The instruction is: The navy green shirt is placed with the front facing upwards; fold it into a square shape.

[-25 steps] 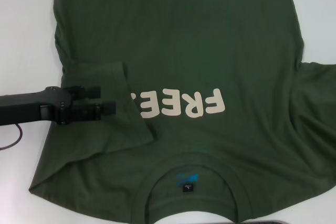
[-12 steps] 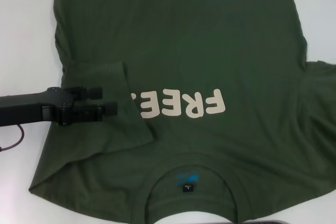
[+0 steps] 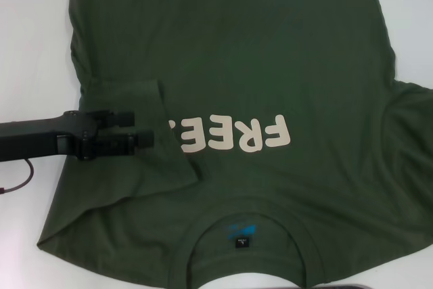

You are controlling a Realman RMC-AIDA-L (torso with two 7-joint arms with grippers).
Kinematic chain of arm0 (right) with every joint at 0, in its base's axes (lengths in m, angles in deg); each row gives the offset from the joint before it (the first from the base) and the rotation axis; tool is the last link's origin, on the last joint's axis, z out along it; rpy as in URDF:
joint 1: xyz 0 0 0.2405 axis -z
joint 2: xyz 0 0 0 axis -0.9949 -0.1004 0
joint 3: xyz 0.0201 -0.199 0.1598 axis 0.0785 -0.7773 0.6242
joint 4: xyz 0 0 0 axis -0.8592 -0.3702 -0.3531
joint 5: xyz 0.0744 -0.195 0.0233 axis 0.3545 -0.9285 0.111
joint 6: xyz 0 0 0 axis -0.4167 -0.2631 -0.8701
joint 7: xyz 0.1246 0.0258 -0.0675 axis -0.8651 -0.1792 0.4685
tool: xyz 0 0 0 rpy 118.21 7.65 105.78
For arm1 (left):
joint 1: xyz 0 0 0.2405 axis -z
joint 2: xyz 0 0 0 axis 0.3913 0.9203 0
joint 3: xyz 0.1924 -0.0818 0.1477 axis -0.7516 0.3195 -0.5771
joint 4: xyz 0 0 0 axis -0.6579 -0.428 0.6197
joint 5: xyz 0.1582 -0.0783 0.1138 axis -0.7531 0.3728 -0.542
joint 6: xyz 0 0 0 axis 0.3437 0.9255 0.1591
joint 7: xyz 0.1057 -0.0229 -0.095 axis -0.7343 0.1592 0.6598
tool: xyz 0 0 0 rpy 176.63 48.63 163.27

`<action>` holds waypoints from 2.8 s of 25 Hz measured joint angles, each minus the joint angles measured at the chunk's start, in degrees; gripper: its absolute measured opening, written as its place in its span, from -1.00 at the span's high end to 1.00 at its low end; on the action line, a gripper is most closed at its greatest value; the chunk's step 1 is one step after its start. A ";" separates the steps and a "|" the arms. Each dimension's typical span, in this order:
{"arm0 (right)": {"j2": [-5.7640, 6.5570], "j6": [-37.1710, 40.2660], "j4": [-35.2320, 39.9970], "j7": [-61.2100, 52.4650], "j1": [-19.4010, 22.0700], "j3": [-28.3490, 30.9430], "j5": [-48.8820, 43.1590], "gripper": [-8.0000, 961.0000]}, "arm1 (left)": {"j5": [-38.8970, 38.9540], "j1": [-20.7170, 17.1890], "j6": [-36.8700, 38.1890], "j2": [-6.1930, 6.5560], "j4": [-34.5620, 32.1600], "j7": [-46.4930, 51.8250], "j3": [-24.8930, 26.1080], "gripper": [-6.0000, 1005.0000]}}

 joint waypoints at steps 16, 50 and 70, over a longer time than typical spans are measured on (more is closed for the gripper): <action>-2.27 4.66 0.05 0.09 -7.48 -1.69 0.02 0.95 | 0.00 0.63 0.03 0.31 0.02 -0.04 -0.17 -0.83; -3.47 3.80 -0.20 -0.06 -6.88 -10.23 0.16 -0.48 | 0.00 1.45 -0.92 -0.08 -0.35 0.02 -0.18 -0.83; -1.40 3.92 -0.60 -3.90 3.73 -9.37 -1.25 -0.62 | -0.09 1.10 -1.11 -0.49 -0.35 -0.03 -1.68 -0.83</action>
